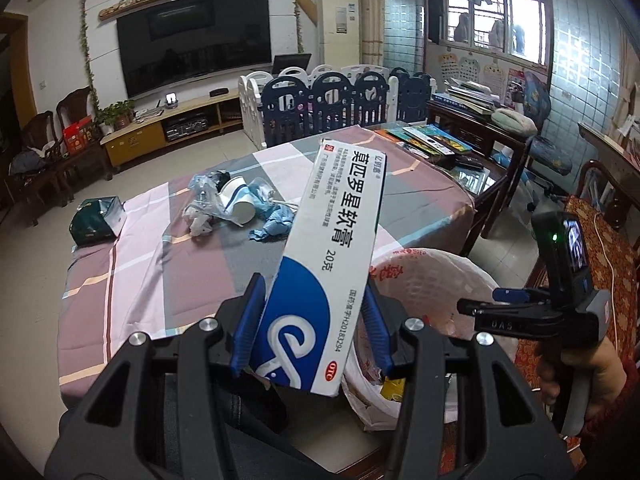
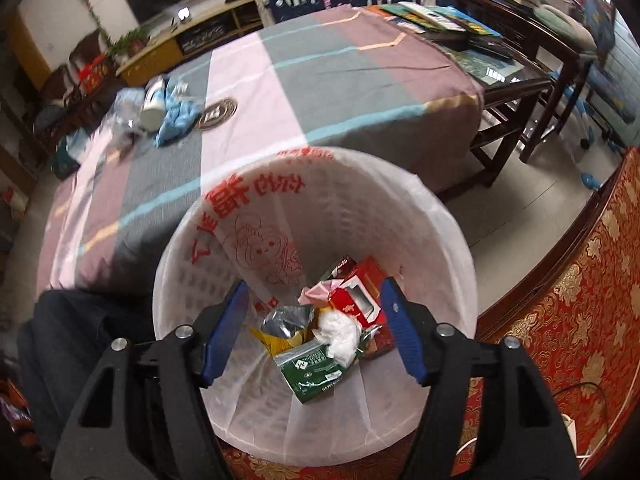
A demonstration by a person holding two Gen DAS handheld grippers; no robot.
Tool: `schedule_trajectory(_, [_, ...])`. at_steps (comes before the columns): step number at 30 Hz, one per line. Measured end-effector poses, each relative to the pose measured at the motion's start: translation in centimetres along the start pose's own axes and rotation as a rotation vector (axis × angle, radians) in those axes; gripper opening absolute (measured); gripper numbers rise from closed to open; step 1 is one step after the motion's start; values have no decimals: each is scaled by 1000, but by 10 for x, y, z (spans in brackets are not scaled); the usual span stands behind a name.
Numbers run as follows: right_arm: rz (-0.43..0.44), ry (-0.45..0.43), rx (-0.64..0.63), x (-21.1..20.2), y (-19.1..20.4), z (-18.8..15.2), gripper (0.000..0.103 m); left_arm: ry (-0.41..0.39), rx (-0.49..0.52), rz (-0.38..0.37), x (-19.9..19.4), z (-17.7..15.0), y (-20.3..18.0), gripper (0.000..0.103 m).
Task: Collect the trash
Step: 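Carry the tissue and medicine box over the wastebasket with both grippers, then open both grippers to drop the tissue and medicine box into the wastebasket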
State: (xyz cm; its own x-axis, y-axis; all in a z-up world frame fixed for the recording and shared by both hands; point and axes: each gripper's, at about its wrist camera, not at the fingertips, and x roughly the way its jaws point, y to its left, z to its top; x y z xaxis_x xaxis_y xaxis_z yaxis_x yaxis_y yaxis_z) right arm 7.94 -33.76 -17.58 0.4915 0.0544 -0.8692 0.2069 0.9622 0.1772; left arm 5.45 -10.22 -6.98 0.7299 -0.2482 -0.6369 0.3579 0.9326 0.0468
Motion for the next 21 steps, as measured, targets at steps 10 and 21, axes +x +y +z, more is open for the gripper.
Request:
schedule_trajectory(10, [-25, -238, 135, -59, -48, 20, 77, 109, 249, -187, 55, -11, -64, 49])
schedule_trajectory(21, [-24, -250, 149, -62, -54, 21, 81, 130, 304, -192, 68, -19, -83, 83])
